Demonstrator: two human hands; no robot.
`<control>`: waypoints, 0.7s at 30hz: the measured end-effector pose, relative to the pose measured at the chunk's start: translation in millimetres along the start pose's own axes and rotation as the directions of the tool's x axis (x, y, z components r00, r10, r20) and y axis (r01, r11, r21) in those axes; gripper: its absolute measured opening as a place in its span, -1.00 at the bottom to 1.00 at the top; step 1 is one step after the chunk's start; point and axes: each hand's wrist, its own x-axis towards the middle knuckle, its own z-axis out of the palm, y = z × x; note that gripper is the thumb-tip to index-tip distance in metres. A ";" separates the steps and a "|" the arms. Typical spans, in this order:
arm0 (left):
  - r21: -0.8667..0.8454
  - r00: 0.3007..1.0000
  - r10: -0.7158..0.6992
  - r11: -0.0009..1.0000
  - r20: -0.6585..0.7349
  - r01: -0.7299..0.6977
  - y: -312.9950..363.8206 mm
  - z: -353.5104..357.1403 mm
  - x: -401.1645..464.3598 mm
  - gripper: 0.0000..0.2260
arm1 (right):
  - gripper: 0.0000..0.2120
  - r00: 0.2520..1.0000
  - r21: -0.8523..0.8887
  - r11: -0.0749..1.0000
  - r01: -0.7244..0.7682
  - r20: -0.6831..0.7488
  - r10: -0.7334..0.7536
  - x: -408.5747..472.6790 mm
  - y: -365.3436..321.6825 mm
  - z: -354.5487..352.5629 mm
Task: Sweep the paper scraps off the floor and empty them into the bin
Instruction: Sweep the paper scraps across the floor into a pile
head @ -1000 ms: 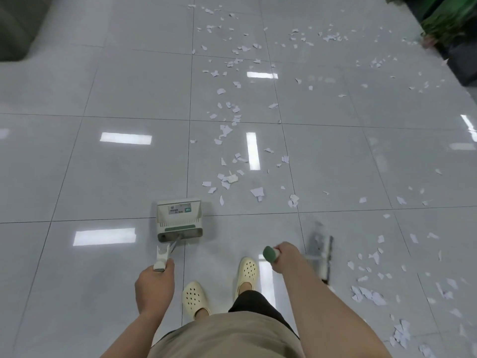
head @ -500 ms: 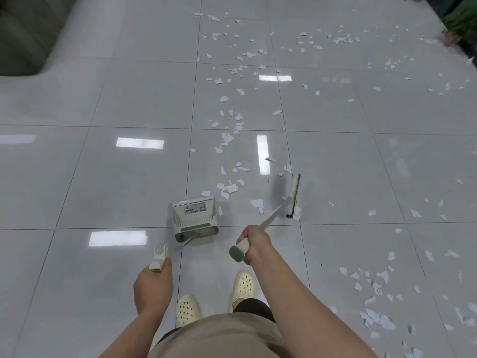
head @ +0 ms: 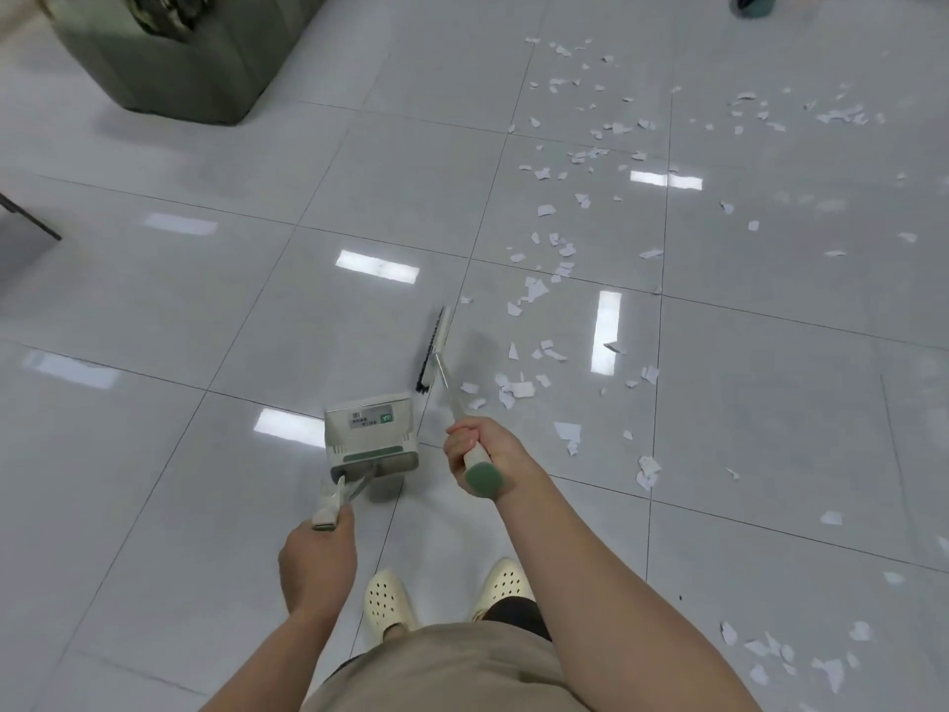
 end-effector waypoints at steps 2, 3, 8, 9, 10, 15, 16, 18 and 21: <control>-0.002 1.000 0.007 1.000 -0.005 -0.007 0.6 0.5 -3.4 -0.54 | -0.72 0.999 0.044 0.999 -0.002 -0.041 0.004 -1.2 -7.1 -14.8; -0.002 1.000 0.006 1.000 -0.006 -0.006 1.3 1.6 -5.0 -0.54 | -0.74 0.997 0.047 0.999 0.018 -0.081 -0.014 -2.8 -10.3 -22.3; -0.006 1.000 0.005 1.000 0.000 -0.005 8.3 12.8 -9.3 -0.55 | -0.75 0.903 -0.266 0.961 0.081 -0.388 -0.183 -11.8 -22.1 -56.9; -0.006 1.000 0.005 1.000 0.004 -0.005 10.2 15.5 -9.5 -0.57 | -0.78 0.873 -0.348 0.936 0.044 -0.442 -0.205 -14.8 -22.1 -61.4; -0.009 1.000 0.004 1.000 0.012 -0.004 12.0 17.9 -10.2 -0.58 | -0.83 0.842 -0.397 0.918 0.015 -0.490 -0.225 -17.9 -22.2 -67.0; -0.039 0.999 0.013 0.999 0.040 -0.012 21.8 25.1 -14.3 -0.57 | -0.89 0.710 -0.373 0.926 0.057 -0.637 -0.300 -26.3 -46.4 -98.8; -0.045 0.999 0.011 0.999 0.040 -0.010 22.8 25.2 -14.7 -0.56 | -0.88 0.690 -0.344 0.934 0.094 -0.654 -0.311 -28.0 -56.5 -101.8; -0.062 0.999 0.005 0.998 0.044 -0.002 24.0 25.6 -14.6 -0.54 | -0.87 0.691 -0.274 0.941 0.198 -0.642 -0.332 -30.4 -74.6 -100.5; -0.067 0.998 0.016 0.998 0.062 -0.012 29.5 30.1 -11.4 -0.52 | -0.88 0.721 -0.193 0.930 0.314 -0.588 -0.366 -31.6 -79.3 -83.8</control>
